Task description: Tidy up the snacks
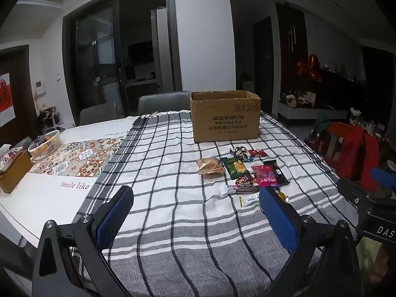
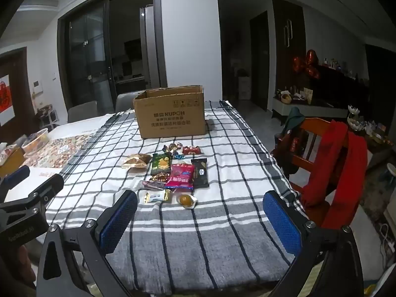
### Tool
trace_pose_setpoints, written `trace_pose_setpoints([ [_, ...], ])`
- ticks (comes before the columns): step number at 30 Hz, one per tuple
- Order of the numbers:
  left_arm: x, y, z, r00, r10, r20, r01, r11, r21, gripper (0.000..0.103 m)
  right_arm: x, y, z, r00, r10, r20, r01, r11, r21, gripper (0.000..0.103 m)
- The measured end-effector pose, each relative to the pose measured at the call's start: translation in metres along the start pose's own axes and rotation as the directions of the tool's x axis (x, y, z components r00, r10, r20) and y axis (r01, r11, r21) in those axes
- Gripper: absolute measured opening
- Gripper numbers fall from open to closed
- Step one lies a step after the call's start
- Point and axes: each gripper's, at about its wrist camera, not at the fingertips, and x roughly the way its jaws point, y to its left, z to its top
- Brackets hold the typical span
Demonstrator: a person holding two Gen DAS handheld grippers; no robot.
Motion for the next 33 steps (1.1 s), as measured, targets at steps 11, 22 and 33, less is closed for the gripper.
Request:
trace_pose_setpoints([
  [11,-0.0016,-0.0044,0.0069,1.0,0.005,0.0,-0.005,1.0,0.015,0.103,-0.0001,-0.0022,0.0002,1.0,0.001,-0.012,-0.001,1.0,-0.005,0.102],
  [22,-0.0064,-0.0021,0.0067,1.0,0.008,0.015,-0.008,1.0,0.011,0.103,0.0007,0.0003,0.0003,1.0,0.002,-0.01,-0.002,1.0,-0.005,0.102],
  [33,-0.007,-0.0023,0.0064,1.0,0.008,0.018,-0.009,1.0,0.01,0.103,0.0002,-0.0001,0.0002,1.0,0.002,-0.008,-0.002,1.0,-0.004,0.102],
])
